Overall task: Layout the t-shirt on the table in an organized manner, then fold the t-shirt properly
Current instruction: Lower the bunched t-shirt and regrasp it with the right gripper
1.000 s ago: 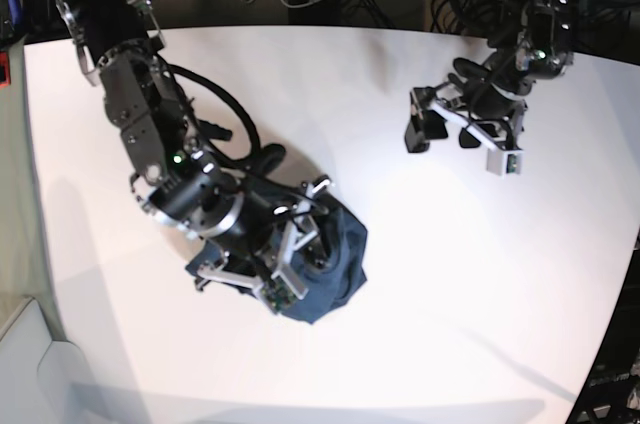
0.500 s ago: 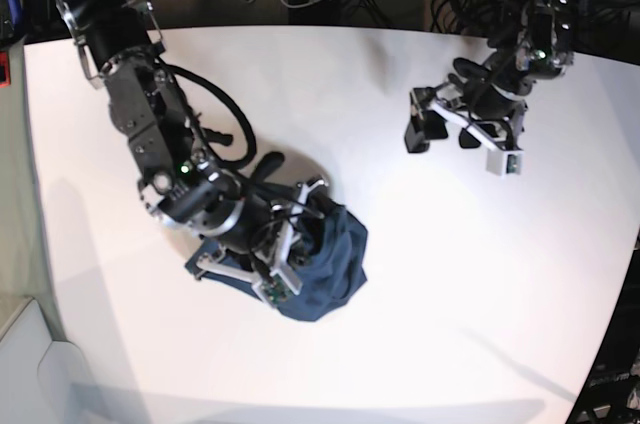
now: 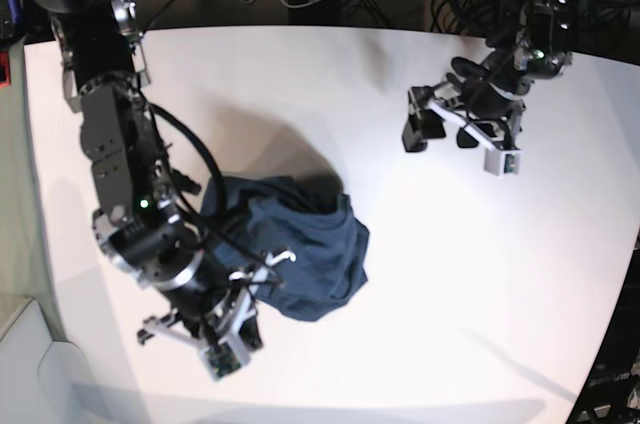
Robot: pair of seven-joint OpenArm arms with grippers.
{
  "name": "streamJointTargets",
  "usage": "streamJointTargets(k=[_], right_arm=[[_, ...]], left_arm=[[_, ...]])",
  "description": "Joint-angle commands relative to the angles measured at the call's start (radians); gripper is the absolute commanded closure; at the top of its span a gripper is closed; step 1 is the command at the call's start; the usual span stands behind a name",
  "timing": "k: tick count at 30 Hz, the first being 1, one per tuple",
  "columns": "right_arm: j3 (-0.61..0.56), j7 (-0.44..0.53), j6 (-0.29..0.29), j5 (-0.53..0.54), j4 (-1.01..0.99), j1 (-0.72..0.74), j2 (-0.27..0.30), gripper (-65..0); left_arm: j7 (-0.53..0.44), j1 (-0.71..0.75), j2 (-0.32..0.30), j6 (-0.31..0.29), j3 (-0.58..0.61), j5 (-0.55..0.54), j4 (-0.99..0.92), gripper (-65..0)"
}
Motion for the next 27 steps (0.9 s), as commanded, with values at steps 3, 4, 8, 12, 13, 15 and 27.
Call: streamJointTargets(k=[3, 4, 8, 12, 13, 15, 27], right_arm=[[0.023, 0.026, 0.000, 0.007, 0.054, 0.060, 0.029, 0.0], [0.024, 0.026, 0.000, 0.007, 0.058, 0.059, 0.040, 0.0], [0.026, 0.025, 0.000, 0.008, 0.064, -0.038, 0.052, -0.6], [0.003, 0.028, 0.000, 0.010, 0.067, -0.196, 0.043, -10.6], [-0.014, 0.029, 0.000, 0.007, 0.076, -0.228, 0.040, -13.8], [-0.039, 0.029, 0.000, 0.007, 0.094, -0.294, 0.043, -20.6], [-0.040, 0.034, 0.000, 0.005, 0.108, -0.468, 0.041, -40.4]], left_arm=[[-0.017, 0.002, -0.007, 0.002, -0.003, -0.011, 0.022, -53.2], [-0.017, 0.003, -0.007, 0.002, -0.003, -0.011, 0.022, -53.2], [-0.017, 0.003, -0.007, 0.002, -0.006, -0.011, 0.022, -53.2], [-0.017, -0.004, -0.007, 0.002, -0.008, -0.011, 0.022, -53.2], [-0.017, -0.004, -0.007, 0.002, -0.010, -0.011, 0.022, -53.2], [-0.017, -0.004, -0.007, 0.002, -0.010, -0.011, 0.019, -53.2], [-0.008, -0.026, -0.007, 0.002, -0.011, -0.011, 0.011, -53.2]])
